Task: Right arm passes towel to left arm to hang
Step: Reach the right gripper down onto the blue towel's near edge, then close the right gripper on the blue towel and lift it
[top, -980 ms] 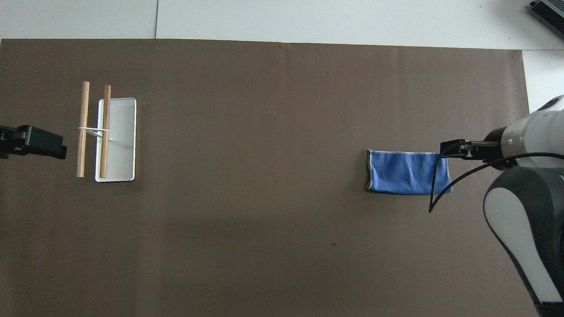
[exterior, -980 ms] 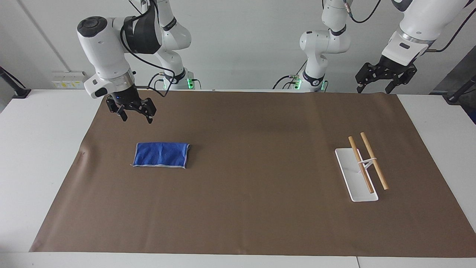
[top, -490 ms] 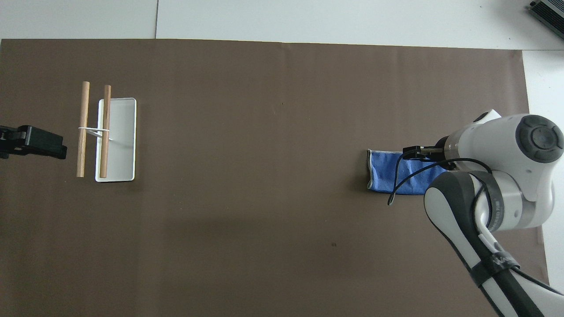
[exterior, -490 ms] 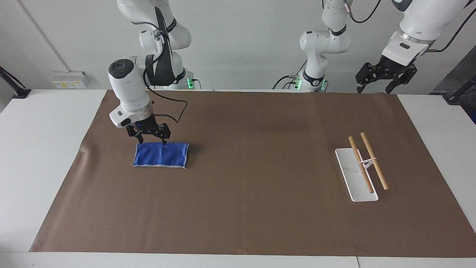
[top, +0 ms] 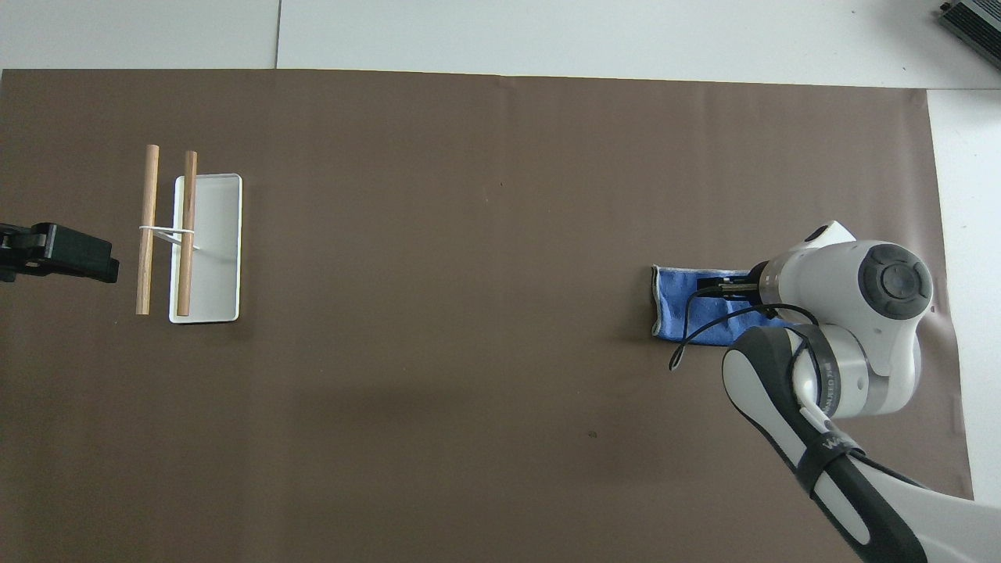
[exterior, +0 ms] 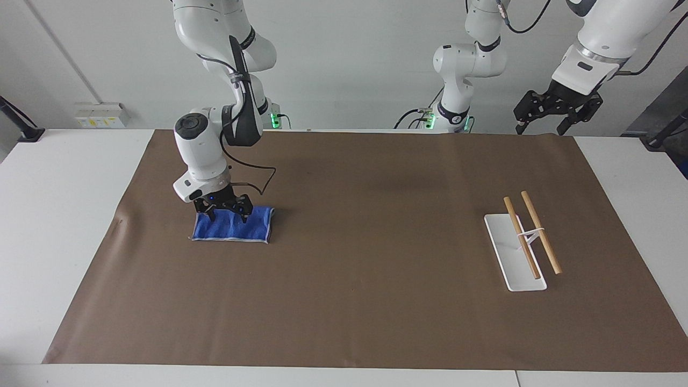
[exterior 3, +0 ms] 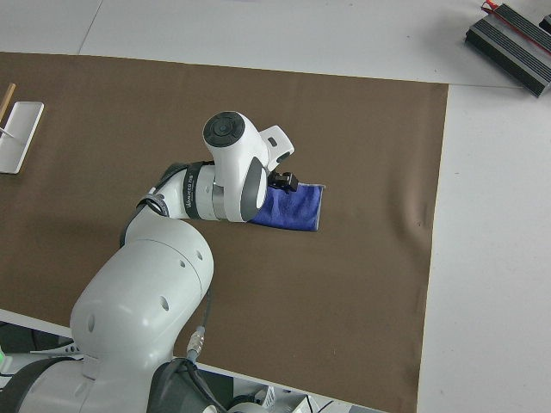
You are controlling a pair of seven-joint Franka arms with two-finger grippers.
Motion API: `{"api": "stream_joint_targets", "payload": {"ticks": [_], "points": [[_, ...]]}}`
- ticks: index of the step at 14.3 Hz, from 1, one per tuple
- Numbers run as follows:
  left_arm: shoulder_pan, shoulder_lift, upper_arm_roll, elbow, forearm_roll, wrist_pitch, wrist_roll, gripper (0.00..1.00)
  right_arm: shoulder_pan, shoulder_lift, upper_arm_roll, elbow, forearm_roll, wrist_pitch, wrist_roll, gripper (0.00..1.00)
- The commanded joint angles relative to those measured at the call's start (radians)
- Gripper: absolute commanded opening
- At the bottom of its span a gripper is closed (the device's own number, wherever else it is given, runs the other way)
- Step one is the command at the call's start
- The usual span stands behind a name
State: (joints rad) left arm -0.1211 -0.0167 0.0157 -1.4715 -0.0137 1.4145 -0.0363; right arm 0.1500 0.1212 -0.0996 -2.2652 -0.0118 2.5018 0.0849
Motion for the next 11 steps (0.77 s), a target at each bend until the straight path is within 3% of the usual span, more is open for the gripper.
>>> {"api": "stream_joint_targets", "payload": {"ticks": [1, 7, 8, 10, 11], "points": [[0.003, -0.026, -0.002, -0.026, 0.015, -0.008, 0.004, 1.00, -0.021, 0.027, 0.006, -0.028, 0.016, 0.066, -0.092, 1.00], [0.001, -0.025, 0.000, -0.026, 0.015, -0.008, 0.004, 1.00, -0.026, 0.058, 0.009, -0.048, 0.023, 0.108, -0.116, 1.00], [0.003, -0.026, 0.000, -0.026, 0.014, -0.008, 0.004, 1.00, -0.024, 0.058, 0.009, -0.048, 0.027, 0.108, -0.116, 0.79], [0.003, -0.026, 0.000, -0.026, 0.015, -0.008, 0.003, 1.00, -0.024, 0.057, 0.009, -0.048, 0.030, 0.103, -0.113, 0.17], [0.001, -0.026, 0.000, -0.026, 0.015, -0.008, 0.003, 1.00, -0.021, 0.057, 0.009, -0.045, 0.042, 0.095, -0.108, 0.00]]}}
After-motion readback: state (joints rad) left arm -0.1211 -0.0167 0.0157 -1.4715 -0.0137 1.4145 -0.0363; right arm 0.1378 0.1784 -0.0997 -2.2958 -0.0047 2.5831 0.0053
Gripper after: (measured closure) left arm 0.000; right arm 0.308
